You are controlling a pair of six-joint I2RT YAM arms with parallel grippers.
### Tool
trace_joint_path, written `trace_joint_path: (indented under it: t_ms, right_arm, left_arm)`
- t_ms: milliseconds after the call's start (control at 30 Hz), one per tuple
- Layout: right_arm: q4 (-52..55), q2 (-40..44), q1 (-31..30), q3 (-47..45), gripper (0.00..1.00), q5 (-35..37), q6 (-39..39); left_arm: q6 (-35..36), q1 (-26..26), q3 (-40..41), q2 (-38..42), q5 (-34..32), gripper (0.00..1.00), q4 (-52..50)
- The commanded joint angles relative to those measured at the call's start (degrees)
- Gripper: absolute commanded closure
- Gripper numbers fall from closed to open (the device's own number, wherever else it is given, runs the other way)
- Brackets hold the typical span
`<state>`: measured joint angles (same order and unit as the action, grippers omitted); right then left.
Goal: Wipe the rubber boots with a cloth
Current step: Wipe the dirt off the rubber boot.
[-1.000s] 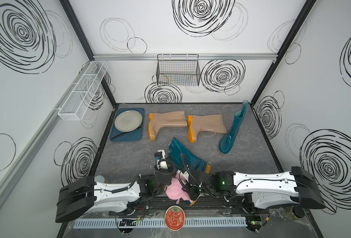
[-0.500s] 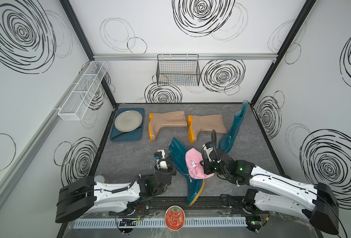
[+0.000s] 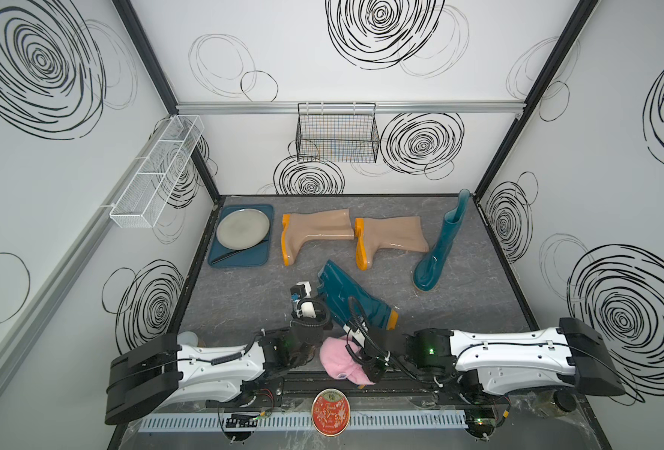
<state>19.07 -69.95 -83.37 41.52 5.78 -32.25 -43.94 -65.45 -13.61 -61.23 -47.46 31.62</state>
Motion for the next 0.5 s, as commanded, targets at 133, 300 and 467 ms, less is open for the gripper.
trace_joint_path:
  t_ms: [133,300,467]
  right_arm:
    - [8.79,1.35,16.39,0.55,1.0,5.44,-0.52]
    - [10.63,5.26,27.34,-1.41,1.0,9.3,-1.44]
    - [7.02,7.02,25.05,-3.11,1.0,4.87,-0.25]
  left_arm:
    - [-1.48,0.32,0.14,1.8,0.89,1.0,2.9]
    - [-2.41,0.06,0.88,2.26,1.01,1.0,2.77]
    - [-2.82,0.05,1.3,2.42,1.05,1.0,2.95]
